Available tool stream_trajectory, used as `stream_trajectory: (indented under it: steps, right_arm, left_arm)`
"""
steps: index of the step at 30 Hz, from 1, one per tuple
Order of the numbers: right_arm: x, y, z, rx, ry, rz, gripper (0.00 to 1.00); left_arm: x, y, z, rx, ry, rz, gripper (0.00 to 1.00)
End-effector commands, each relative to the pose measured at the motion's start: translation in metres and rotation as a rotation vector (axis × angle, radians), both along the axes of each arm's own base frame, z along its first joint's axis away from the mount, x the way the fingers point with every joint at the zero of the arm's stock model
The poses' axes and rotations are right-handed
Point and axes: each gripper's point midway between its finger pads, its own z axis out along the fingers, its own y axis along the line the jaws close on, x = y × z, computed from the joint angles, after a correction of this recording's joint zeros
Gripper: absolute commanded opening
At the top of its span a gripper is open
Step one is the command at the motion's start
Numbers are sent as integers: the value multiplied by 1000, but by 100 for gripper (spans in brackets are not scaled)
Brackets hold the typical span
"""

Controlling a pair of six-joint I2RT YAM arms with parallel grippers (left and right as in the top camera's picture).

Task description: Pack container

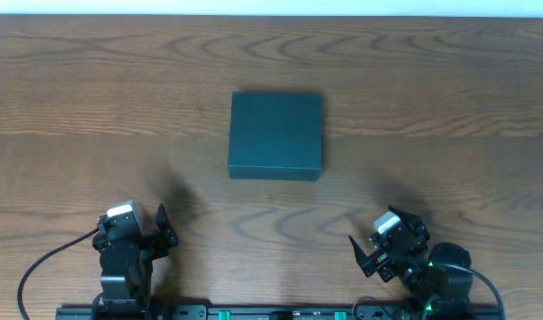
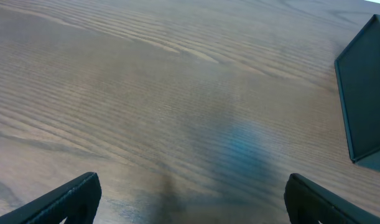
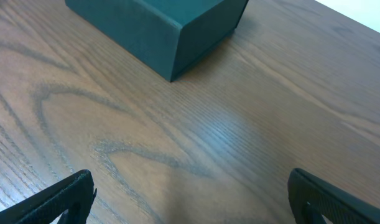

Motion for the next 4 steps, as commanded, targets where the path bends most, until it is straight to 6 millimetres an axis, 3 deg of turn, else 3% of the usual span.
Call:
stream_trajectory:
  steps: [1, 4]
  right_arm:
    - [1, -2, 0, 9, 0, -14, 99]
    - [1, -2, 0, 9, 0, -14, 99]
  left_arm:
    - [0, 0, -4, 11, 5, -6, 95]
    - [0, 0, -4, 11, 5, -5, 95]
